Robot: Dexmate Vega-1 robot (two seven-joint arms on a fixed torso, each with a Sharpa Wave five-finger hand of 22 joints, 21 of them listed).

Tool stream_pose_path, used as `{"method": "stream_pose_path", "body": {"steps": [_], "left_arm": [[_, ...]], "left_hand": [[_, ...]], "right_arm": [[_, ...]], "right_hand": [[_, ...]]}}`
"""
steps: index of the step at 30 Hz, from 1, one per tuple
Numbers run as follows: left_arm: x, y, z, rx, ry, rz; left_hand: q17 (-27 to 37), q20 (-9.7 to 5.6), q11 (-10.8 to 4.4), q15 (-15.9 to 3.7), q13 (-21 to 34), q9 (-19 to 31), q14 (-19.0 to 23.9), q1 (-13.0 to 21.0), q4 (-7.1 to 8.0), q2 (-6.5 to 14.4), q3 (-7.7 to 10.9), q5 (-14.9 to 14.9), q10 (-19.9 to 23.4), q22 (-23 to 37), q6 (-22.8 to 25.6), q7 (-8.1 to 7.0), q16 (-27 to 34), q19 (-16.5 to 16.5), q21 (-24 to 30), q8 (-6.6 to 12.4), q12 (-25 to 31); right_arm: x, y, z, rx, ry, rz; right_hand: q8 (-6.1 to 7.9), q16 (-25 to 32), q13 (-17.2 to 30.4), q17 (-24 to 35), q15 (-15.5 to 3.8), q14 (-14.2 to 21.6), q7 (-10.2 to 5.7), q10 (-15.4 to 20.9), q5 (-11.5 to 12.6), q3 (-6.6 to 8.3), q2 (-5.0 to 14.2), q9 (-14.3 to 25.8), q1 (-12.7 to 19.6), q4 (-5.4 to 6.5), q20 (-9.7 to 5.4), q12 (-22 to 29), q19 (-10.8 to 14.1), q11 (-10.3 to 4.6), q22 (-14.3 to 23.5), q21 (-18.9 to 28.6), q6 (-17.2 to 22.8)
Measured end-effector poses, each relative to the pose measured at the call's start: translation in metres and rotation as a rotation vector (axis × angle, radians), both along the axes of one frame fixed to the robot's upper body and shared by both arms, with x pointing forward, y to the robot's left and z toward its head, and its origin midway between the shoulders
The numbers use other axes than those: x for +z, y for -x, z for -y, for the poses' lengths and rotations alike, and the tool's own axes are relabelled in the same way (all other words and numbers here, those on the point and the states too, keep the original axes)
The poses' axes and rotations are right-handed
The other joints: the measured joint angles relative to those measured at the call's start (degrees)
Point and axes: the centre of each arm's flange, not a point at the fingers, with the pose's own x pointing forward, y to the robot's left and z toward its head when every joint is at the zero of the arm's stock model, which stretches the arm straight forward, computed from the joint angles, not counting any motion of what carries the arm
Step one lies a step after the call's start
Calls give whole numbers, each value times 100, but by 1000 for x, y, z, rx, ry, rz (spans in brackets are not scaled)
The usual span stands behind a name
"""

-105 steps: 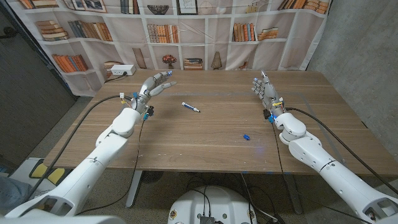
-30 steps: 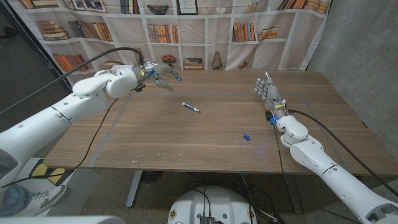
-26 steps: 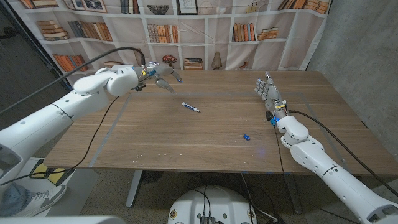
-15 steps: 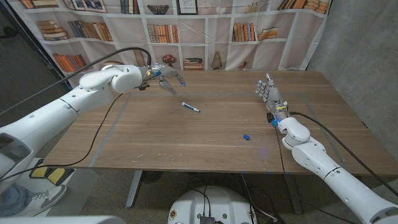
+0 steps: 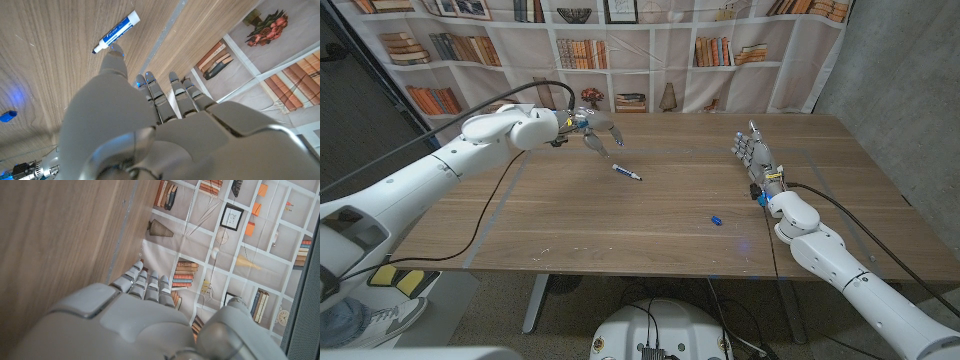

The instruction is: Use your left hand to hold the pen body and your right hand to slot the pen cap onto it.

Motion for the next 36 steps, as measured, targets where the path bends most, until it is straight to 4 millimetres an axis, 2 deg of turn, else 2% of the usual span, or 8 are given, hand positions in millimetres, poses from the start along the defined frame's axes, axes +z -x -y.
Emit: {"method": "stream_pose_path", "body": {"steps": [7,16,17,24,25,28,30,36], "left_arm": [[-12,-13,8,-15,-4,-1],[-13,-12,9,-18,-24,12],[-25,-24,16,-19,-18,-19],[-25,-25,17,-20,-22,12],[-36,-31,20,-19,-18,-9],[-41,-35,18,-16,-10,-5],[-40,-35,18,-19,-7,6],[-54,-46,15,-14,17,-1]], "left_hand": [[0,11,-2,-13,0,0,50,15,0,15,0,0,57,0,61,0,12,27,4,0,0],[0,11,-15,-13,0,1,110,67,0,67,0,0,157,0,193,-9,12,26,4,45,0],[0,11,-3,-12,0,1,110,67,0,67,0,0,170,0,194,-9,12,26,4,45,0],[0,-19,-4,-5,0,1,163,68,0,66,0,0,312,1,358,-31,12,57,4,45,0],[0,-19,2,-15,0,1,174,68,0,65,0,0,320,1,358,-31,12,57,4,45,0],[0,-19,1,-23,1,1,182,135,-1,-2,0,0,323,1,399,-31,12,57,4,45,-11],[0,-19,-6,-23,0,1,182,134,0,-1,0,0,373,1,420,-30,12,57,4,69,-41],[0,3,0,-23,0,1,245,134,-1,0,0,0,441,1,491,-41,12,79,4,81,-43]], "right_arm": [[-1,1,1,0,-2,0],[-1,4,4,-2,3,4],[-1,4,5,-1,0,2],[-2,5,7,-4,2,0],[-2,5,7,-2,2,-1],[-2,5,7,-1,5,-3],[-2,5,7,-2,6,-3],[-2,6,8,-1,10,-3]], "right_hand": [[0,0,0,0,0,0,0,0,0,0,0,0,0,0,0,0,0,0,0,-22,0],[0,0,0,0,0,0,0,0,0,-16,0,0,0,-16,0,0,0,0,0,-22,0],[0,0,0,0,0,0,0,0,0,-16,0,0,0,-16,0,0,0,0,0,-22,0],[0,0,-1,0,0,0,0,0,-22,-16,0,0,0,-16,0,0,0,0,0,-22,0],[0,0,-1,-1,0,0,0,0,-22,-16,0,0,0,-16,1,0,0,0,0,-22,0],[0,0,-1,0,0,0,0,0,-22,-16,0,0,0,-16,1,0,0,0,0,-22,0],[0,0,-1,0,0,0,0,0,-22,-16,0,0,0,-16,1,0,0,0,0,-22,0],[0,0,-1,-1,0,0,0,0,-22,-16,0,0,0,-16,1,0,1,0,0,-22,0]]}}
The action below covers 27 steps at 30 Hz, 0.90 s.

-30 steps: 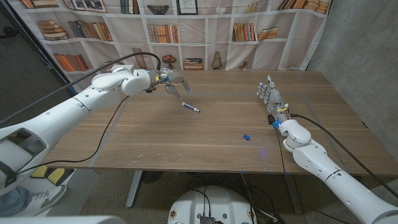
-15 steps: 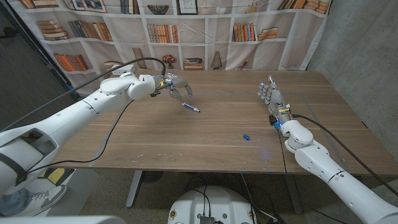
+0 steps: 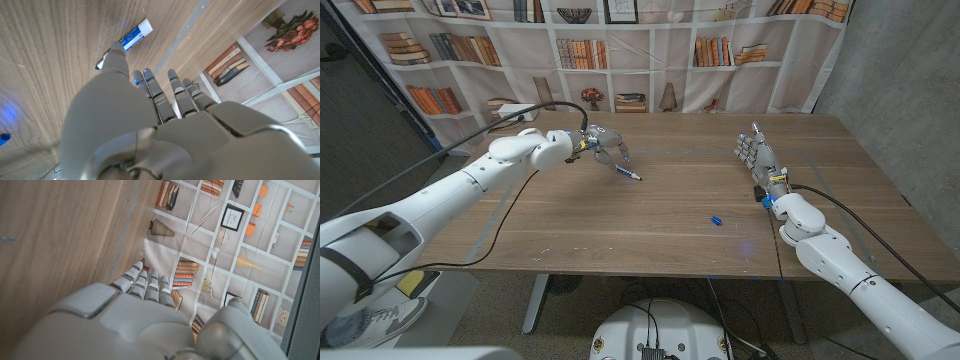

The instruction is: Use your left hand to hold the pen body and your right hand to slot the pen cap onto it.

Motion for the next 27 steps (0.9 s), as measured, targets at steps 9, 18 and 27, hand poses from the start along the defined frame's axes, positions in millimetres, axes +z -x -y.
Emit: {"method": "stream_pose_path", "body": {"steps": [9,18,27], "left_arm": [[-11,-8,0,-15,17,-2],[-19,-16,3,-29,25,-14],[-19,-21,3,-39,43,-8]], "left_hand": [[0,-21,-7,-9,0,-28,51,-52,0,53,0,0,53,13,71,12,0,40,0,0,0],[30,-21,-3,-12,0,-28,174,-36,48,67,1,24,151,13,155,52,0,102,45,21,0],[13,-2,-6,-19,1,-28,245,70,48,68,1,23,218,12,225,83,0,122,45,21,0]], "right_arm": [[0,1,0,0,4,-1],[0,2,0,-11,5,4],[1,3,-1,-13,1,11]], "right_hand": [[0,0,0,0,0,0,0,0,0,-24,0,0,0,24,0,0,0,0,0,0,0],[0,0,-1,0,-30,30,0,21,0,-49,23,0,23,0,0,0,0,-21,0,0,0],[0,0,-1,0,-30,30,0,42,0,-48,23,0,23,0,0,22,0,0,0,0,0]]}}
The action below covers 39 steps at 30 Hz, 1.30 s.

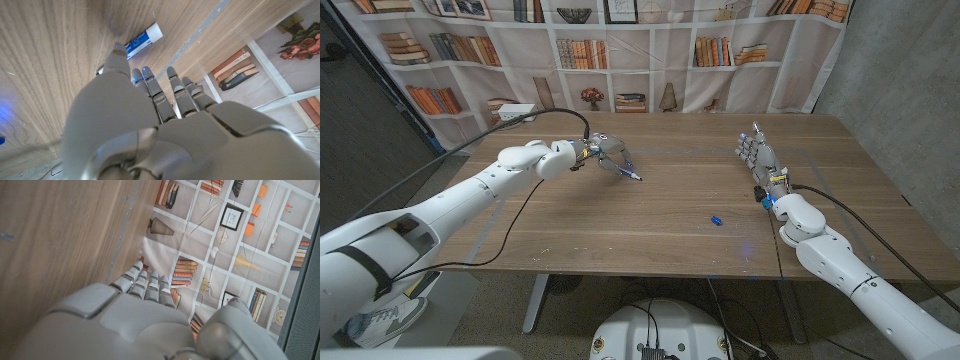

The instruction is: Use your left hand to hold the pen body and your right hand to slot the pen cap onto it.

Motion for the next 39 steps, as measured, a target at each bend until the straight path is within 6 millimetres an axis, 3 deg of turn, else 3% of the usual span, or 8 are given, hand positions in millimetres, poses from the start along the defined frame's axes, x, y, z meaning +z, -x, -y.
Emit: {"method": "stream_pose_path", "body": {"steps": [27,39], "left_arm": [[-8,-7,3,3,-5,-28],[-16,-15,11,-1,-14,-62]], "left_hand": [[16,0,20,0,0,1,-1,8,24,114,25,-1,20,-1,91,-31,-49,-1,0,-1,-78],[0,0,4,18,0,-1,41,23,24,129,25,-37,284,-1,341,-49,-48,-1,0,35,-77]], "right_arm": [[-1,0,2,-6,-6,4],[-5,3,5,-17,-13,-1]], "right_hand": [[0,0,0,0,2,60,0,21,-23,1,0,0,0,0,22,0,22,-21,0,0,0],[0,0,-1,0,1,60,0,42,-22,-24,0,0,0,-24,22,0,22,-42,0,0,0]]}}
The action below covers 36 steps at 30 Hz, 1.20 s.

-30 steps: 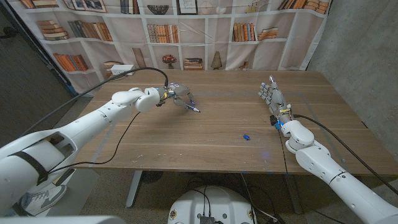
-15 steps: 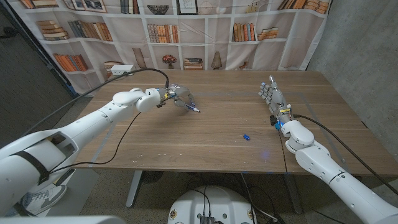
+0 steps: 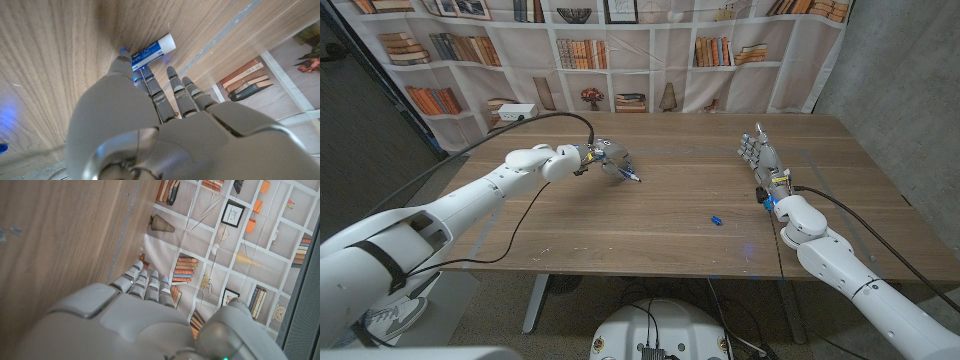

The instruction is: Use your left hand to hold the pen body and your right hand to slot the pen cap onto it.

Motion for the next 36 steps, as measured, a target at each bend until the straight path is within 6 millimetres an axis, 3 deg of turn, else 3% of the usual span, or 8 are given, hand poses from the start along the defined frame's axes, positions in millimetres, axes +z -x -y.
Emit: {"method": "stream_pose_path", "body": {"steps": [11,17,20,26,36], "left_arm": [[-8,-3,6,9,-3,-22],[-13,-2,7,23,10,-25],[-15,-2,8,29,17,-26],[-21,1,11,37,25,-25],[-25,8,15,51,18,-16]], "left_hand": [[0,-12,0,-41,-14,-46,414,200,-17,93,96,-141,916,-15,907,114,15,96,0,205,27],[0,-20,159,-94,-57,-40,923,279,23,173,184,-211,1543,-14,1304,70,28,267,0,402,51],[-20,-20,178,-102,-56,-39,983,333,70,229,231,-227,1580,-14,1316,71,28,267,0,422,51],[-27,-20,183,-123,-55,-38,1109,397,77,357,351,-226,1578,-14,1158,229,28,267,0,517,47],[-27,-20,205,-142,-55,-37,1146,420,72,409,420,-184,1577,-41,1131,255,-22,267,0,530,27]], "right_arm": [[-1,2,2,-5,-5,2],[0,2,3,-4,-6,6],[1,1,4,-1,-4,8],[2,-1,5,4,0,8],[2,-1,7,11,2,13]], "right_hand": [[0,0,0,0,0,0,0,0,0,0,0,0,0,0,0,0,0,0,0,0,0],[0,0,0,0,0,0,0,0,0,1,0,0,0,1,0,0,0,1,0,0,0],[0,0,0,0,0,0,0,0,0,1,0,0,0,1,0,6,0,1,0,0,0],[0,0,0,0,-25,25,0,29,0,-24,0,0,0,25,0,22,0,-29,0,0,0],[0,0,0,0,-25,24,-37,30,0,-23,0,0,0,25,0,22,0,-30,0,0,37]]}}
